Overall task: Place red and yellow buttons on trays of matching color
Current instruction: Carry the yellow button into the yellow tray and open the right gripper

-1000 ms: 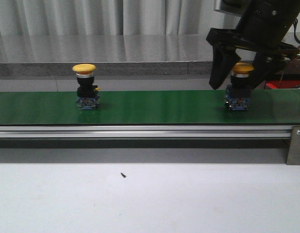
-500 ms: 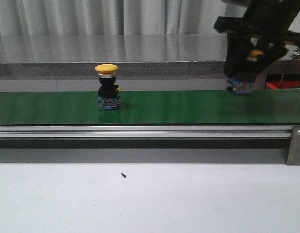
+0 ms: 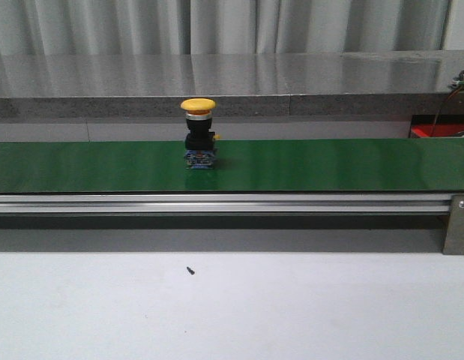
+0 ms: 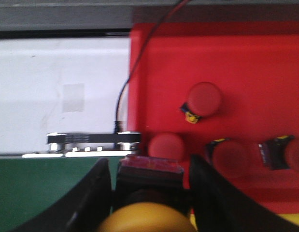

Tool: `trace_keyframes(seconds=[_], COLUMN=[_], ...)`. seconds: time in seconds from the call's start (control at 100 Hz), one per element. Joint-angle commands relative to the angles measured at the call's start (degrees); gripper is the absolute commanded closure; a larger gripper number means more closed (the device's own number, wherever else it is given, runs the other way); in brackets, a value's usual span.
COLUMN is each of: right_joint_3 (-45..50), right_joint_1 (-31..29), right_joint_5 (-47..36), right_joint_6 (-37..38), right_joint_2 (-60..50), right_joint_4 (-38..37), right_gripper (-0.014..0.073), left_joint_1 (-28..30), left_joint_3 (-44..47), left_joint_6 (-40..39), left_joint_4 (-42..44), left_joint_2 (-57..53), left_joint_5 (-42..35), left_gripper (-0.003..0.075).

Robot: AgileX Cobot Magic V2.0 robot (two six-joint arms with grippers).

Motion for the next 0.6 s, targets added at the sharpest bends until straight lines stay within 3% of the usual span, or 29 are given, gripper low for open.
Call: trace_keyframes(seconds=[0.0,0.28,0.59], right_joint_3=[-1.86,-1.80,5.69], right_joint_1=[-3.14,-9.57,-10.61], right_joint_5=[-2.81,1.50,1.19], right_joint_6=[0.07,0.07,0.07], right_joint_2=[-1.65,-0.26,-1.56], right_joint_4=[0.09,0.09,-0.39], right_gripper=[0.0408,0.0410,0.0410], left_joint_1=[-0.54,-0.54,-0.54], left_joint_3=[-1.62,-1.62,-1.62], left_joint_6=[-0.37,-0.37,-0.37], left_joint_4=[-1.44,-1.44,-1.44], left_joint_2=[0.02,0.02,0.02], left_joint_5=[-3.36,-3.36,-3.36], left_gripper=[0.0740,0.0740,0.0740])
